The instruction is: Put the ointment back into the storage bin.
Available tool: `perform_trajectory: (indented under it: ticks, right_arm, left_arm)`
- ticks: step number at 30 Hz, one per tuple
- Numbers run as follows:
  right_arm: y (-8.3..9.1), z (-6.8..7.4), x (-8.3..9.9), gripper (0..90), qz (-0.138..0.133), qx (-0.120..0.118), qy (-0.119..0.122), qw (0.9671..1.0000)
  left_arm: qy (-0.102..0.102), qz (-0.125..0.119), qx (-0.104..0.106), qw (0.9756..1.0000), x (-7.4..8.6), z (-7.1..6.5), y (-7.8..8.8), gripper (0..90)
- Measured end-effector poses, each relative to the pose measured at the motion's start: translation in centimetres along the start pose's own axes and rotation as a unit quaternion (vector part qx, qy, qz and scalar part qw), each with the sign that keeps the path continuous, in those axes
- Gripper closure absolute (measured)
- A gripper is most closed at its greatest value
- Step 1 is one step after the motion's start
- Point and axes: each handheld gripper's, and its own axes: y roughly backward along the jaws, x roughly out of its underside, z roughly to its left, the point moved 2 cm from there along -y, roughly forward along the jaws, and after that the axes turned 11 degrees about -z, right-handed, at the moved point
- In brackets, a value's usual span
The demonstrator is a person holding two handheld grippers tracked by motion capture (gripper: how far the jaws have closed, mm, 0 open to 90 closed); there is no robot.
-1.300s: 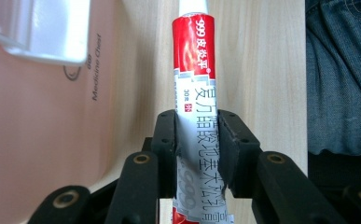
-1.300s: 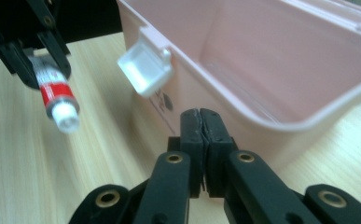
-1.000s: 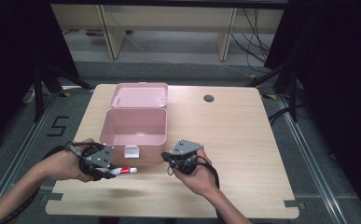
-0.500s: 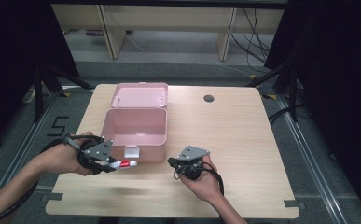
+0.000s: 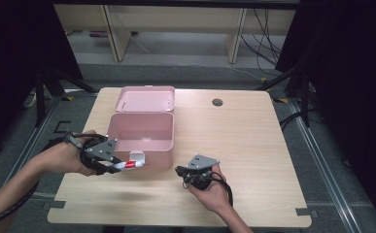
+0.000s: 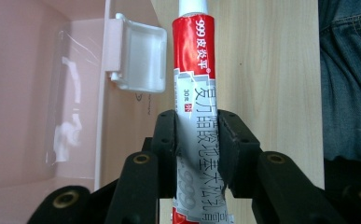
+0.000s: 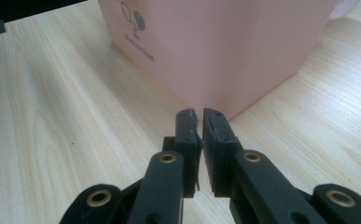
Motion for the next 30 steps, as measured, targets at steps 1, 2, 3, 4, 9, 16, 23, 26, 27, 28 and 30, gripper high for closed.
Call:
perform_trajectory:
  ticks: [1,2,3,4,9,16,23,26,27,28,30]
  right_arm:
    - [0.0,0.0,0.0,85.5,-0.002,0.001,0.001,1.0]
    - [0.0,0.0,0.1,85.5,-0.004,0.003,0.0,1.0]
    - [0.0,0.1,0.1,85.4,0.0,0.002,-0.013,0.9999]
    - [0.0,0.1,0.2,85.4,0.002,0.002,-0.015,0.9999]
    - [0.0,0.1,0.3,84.7,0.0,0.002,-0.019,0.9998]
    - [0.0,-0.2,0.5,84.4,-0.01,0.007,-0.014,0.9998]
    - [0.2,-0.3,0.6,84.2,-0.003,0.008,-0.016,0.9998]
    - [0.2,-0.3,0.6,84.0,-0.003,0.008,-0.015,0.9998]
    - [0.2,-0.5,0.6,84.0,-0.006,0.009,-0.008,0.9999]
    - [0.2,-0.5,0.6,84.0,-0.004,0.009,-0.009,0.9999]
    - [0.1,-0.4,0.6,84.0,-0.006,0.008,-0.014,0.9998]
  left_arm:
    - [0.002,-0.001,0.001,1.0,-0.1,0.0,0.0,69.7]
    - [0.002,-0.001,0.0,1.0,-0.1,0.1,0.1,69.7]
    - [0.0,0.0,0.001,1.0,-0.2,0.2,0.1,69.7]
    - [0.002,-0.001,0.001,1.0,-0.3,0.3,0.1,69.7]
    - [0.001,0.0,-0.001,1.0,-0.4,0.5,0.2,69.6]
    - [0.004,0.001,-0.001,1.0,-0.4,0.9,0.3,69.7]
    - [0.003,-0.002,-0.005,1.0,-0.5,1.4,0.5,69.6]
    - [0.001,0.002,-0.005,1.0,-0.6,1.6,0.5,69.6]
    - [0.003,0.0,-0.005,1.0,-0.7,1.7,0.5,69.6]
    - [0.002,0.001,-0.006,1.0,-0.7,1.8,0.6,69.6]
    - [-0.002,0.003,-0.008,1.0,-0.8,2.0,0.6,69.6]
